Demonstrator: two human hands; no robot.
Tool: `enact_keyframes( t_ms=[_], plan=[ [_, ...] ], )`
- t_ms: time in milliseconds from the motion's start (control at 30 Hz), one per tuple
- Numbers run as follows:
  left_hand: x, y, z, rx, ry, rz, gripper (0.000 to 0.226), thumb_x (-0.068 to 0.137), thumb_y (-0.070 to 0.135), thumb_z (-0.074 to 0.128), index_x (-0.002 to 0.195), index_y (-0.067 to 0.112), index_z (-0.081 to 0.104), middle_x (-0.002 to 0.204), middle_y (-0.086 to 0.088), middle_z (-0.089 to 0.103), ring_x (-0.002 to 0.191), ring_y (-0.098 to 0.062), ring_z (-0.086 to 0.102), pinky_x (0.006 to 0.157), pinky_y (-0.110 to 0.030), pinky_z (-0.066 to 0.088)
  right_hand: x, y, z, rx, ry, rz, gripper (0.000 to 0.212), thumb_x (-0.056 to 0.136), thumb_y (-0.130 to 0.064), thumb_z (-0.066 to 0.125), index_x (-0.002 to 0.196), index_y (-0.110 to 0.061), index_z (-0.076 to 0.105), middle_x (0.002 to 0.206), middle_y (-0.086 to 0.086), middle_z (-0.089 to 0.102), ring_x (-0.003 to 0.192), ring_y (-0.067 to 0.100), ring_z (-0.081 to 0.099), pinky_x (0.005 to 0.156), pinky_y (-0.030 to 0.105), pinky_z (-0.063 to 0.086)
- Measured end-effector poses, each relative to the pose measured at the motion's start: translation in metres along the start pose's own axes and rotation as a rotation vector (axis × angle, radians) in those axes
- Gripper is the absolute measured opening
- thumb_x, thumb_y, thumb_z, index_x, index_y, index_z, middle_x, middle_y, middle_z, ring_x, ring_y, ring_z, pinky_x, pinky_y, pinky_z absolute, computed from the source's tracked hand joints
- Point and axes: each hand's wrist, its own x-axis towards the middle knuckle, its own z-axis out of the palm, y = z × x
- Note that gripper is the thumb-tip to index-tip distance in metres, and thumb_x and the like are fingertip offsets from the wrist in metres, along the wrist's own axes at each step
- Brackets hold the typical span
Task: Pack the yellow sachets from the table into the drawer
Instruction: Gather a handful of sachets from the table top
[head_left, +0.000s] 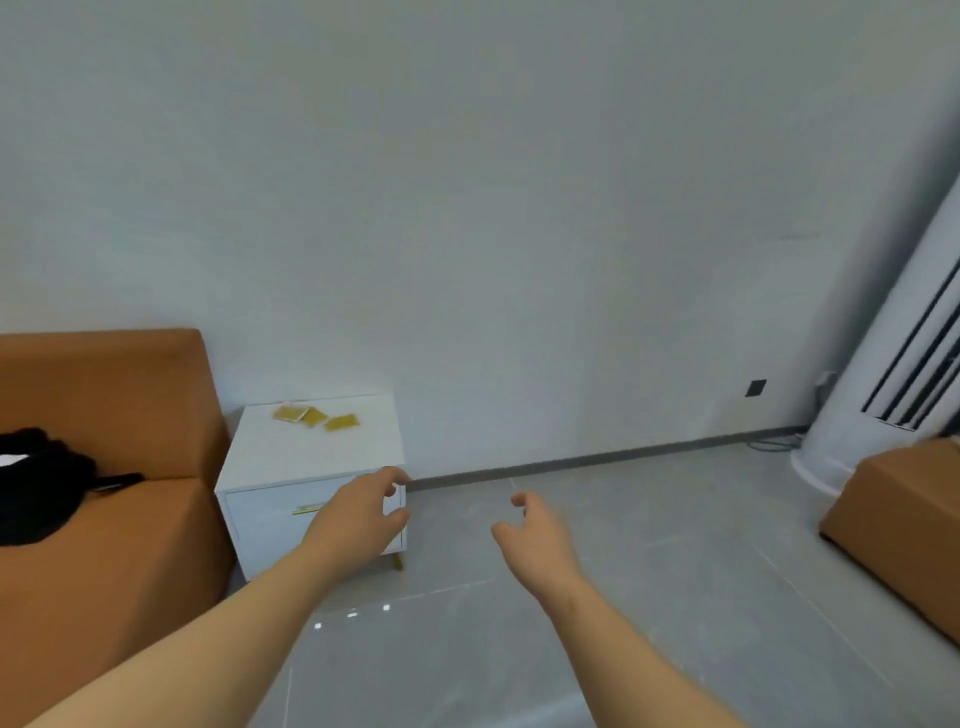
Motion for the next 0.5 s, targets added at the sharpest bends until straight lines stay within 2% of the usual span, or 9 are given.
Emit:
enact_keyframes(
  t_ms=[133, 233, 367, 500],
  plan=[
    [0.095, -0.074, -0.018, -0.004, 0.014, -0.101, 0.037, 0.092, 0.031, 0.053, 0.128, 0.027, 0.045, 0.124, 0.004, 0.055, 0.109, -0.014, 0.053, 0.090, -0.027, 0.045, 0.100, -0.050, 0.061, -0.009, -0.093, -0.006, 0.047, 0.090, -0.025, 0.049, 0.136, -0.018, 0.040, 0.140, 0.007, 0.043, 0.126, 0.023, 0.044, 0.104, 0.038, 0.039],
    [0.172, -0.131, -0.024, -0.021, 0.005, -0.129, 0.037, 0.092, 0.028, 0.053, 0.128, 0.026, 0.045, 0.122, 0.003, 0.055, 0.108, -0.014, 0.053, 0.090, -0.027, 0.045, 0.173, -0.081, 0.114, 0.023, -0.142, -0.006, 0.048, 0.091, -0.023, 0.049, 0.137, -0.016, 0.038, 0.139, 0.006, 0.043, 0.123, 0.021, 0.046, 0.100, 0.033, 0.040],
    [0.272, -0.194, -0.040, -0.039, -0.054, -0.155, 0.036, 0.092, 0.026, 0.052, 0.128, 0.024, 0.046, 0.122, 0.002, 0.055, 0.104, -0.015, 0.054, 0.087, -0.027, 0.044, 0.265, -0.122, 0.173, 0.050, -0.186, 0.067, 0.048, 0.091, -0.021, 0.049, 0.137, -0.013, 0.038, 0.139, 0.007, 0.042, 0.124, 0.022, 0.045, 0.101, 0.033, 0.040],
    [0.364, -0.245, -0.056, -0.010, -0.129, -0.205, 0.036, 0.093, 0.026, 0.051, 0.128, 0.024, 0.045, 0.122, 0.002, 0.055, 0.109, -0.016, 0.053, 0.089, -0.026, 0.043, 0.354, -0.155, 0.217, 0.066, -0.216, 0.133, 0.048, 0.091, -0.021, 0.050, 0.137, -0.011, 0.038, 0.139, 0.006, 0.043, 0.122, 0.020, 0.046, 0.097, 0.028, 0.039]
  ],
)
